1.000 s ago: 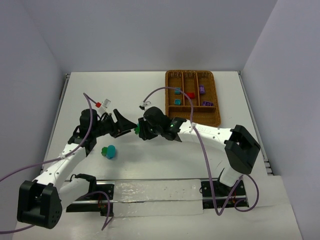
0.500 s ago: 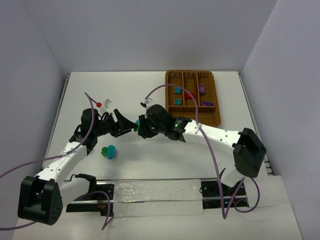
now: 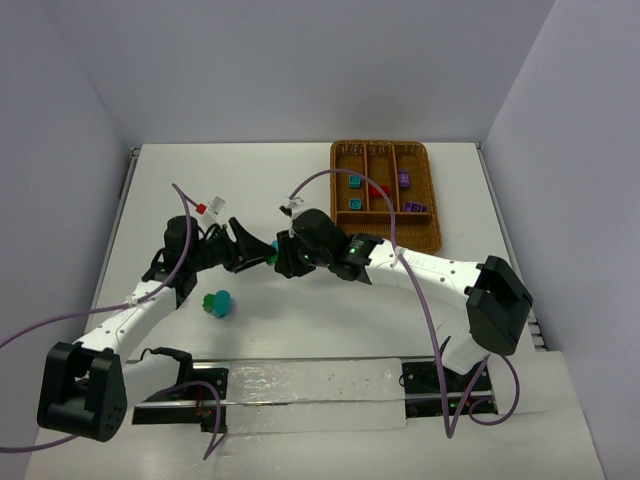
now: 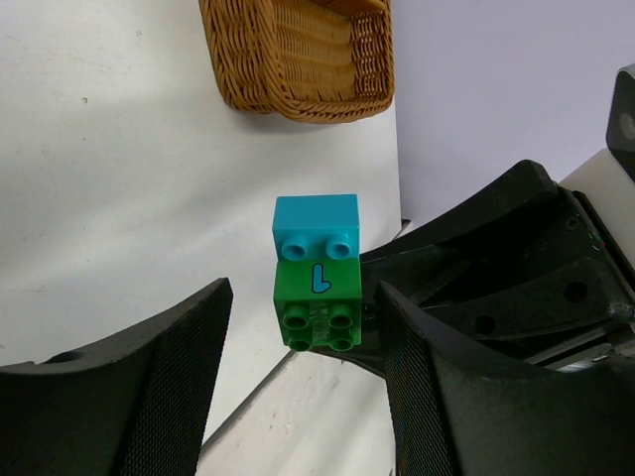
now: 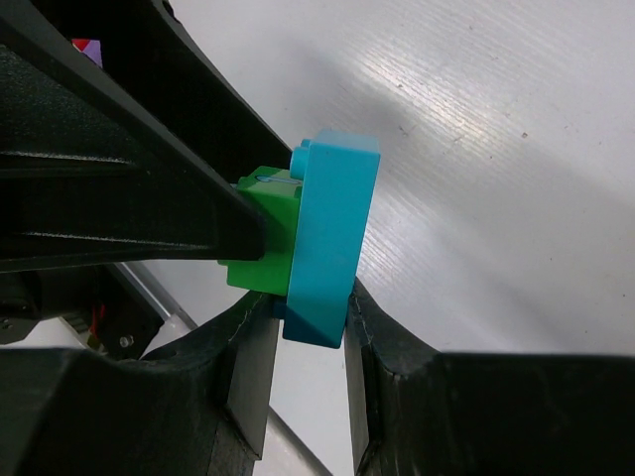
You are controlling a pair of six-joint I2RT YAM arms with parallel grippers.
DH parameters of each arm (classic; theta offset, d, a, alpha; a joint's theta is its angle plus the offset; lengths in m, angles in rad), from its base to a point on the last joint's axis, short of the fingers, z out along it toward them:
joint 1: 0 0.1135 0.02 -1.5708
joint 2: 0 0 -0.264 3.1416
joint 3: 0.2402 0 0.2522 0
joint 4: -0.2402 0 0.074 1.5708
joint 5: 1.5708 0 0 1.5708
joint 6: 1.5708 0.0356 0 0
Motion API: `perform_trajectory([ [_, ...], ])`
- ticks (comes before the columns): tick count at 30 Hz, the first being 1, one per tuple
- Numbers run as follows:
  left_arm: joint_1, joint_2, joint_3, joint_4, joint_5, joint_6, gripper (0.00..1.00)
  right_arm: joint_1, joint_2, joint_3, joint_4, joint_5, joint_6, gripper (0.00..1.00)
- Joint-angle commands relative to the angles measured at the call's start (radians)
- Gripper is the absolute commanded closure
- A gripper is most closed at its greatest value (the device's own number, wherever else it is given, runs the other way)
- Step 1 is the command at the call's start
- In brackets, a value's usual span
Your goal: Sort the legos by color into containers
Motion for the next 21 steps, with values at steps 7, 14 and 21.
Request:
perform_trajectory([
  [7,-0.005,0.015,0.001,0.095,0.058,-0.027,0.58,0.008,-0.006,0.037,0.038,-0.011,-0.015,1.0],
  [14,-0.005,-0.002,-0.003,0.087,0.069,-0.028,1.0,0.006,-0.011,0.019,0.048,-0.01,-0.01,1.0],
  [21,0.008,-0.089,-0.02,0.04,0.081,-0.01,1.0,-0.1,-0.076,-0.115,0.182,-0.159,0.074,1.0],
])
